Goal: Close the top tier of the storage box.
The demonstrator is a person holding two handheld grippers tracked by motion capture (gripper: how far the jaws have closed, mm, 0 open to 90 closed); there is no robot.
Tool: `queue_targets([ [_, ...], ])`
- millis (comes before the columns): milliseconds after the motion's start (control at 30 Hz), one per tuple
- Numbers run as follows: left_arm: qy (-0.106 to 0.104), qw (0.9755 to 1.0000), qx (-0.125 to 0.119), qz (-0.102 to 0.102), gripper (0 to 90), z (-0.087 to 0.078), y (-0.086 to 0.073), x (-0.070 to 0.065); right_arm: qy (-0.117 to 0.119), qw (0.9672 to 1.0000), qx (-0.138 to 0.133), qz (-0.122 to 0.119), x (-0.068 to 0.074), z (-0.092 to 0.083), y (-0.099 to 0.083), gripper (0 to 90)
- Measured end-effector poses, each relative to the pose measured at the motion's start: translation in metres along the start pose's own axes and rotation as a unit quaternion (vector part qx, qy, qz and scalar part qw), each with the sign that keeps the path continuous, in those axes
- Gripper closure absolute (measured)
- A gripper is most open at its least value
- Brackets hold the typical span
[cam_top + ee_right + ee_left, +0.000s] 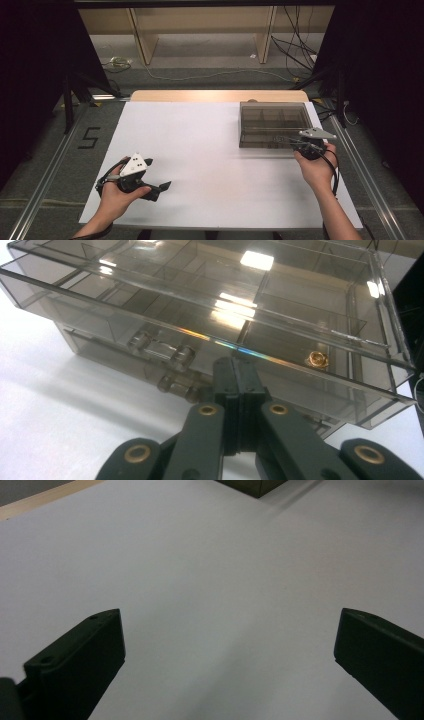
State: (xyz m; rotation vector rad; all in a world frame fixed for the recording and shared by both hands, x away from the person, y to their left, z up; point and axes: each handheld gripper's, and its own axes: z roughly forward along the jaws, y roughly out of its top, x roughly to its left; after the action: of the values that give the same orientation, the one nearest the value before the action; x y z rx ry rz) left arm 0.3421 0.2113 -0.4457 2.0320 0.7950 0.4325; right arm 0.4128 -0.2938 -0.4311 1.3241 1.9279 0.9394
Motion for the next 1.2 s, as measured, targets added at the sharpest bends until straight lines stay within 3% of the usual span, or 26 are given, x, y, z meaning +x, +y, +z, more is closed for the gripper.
queue_targets([
  [767, -0.001, 1.0000, 0.002, 0.001, 0.0, 0.001, 0.001, -0.001, -0.029, 0.9994, -0.005, 0.018, -0.003, 0.012, 0.007, 90.0],
  [1000, -0.001, 1.0000, 0.002, 0.001, 0.0, 0.001, 0.001, -0.001, -0.024, 0.9995, -0.007, 0.020, -0.003, 0.012, 0.006, 90.0],
  [1200, -0.003, 1.0000, 0.000, -0.002, 0.0, 0.001, 0.000, 0.000, -0.014, 0.9997, -0.007, 0.017, -0.002, 0.005, 0.002, 81.7],
])
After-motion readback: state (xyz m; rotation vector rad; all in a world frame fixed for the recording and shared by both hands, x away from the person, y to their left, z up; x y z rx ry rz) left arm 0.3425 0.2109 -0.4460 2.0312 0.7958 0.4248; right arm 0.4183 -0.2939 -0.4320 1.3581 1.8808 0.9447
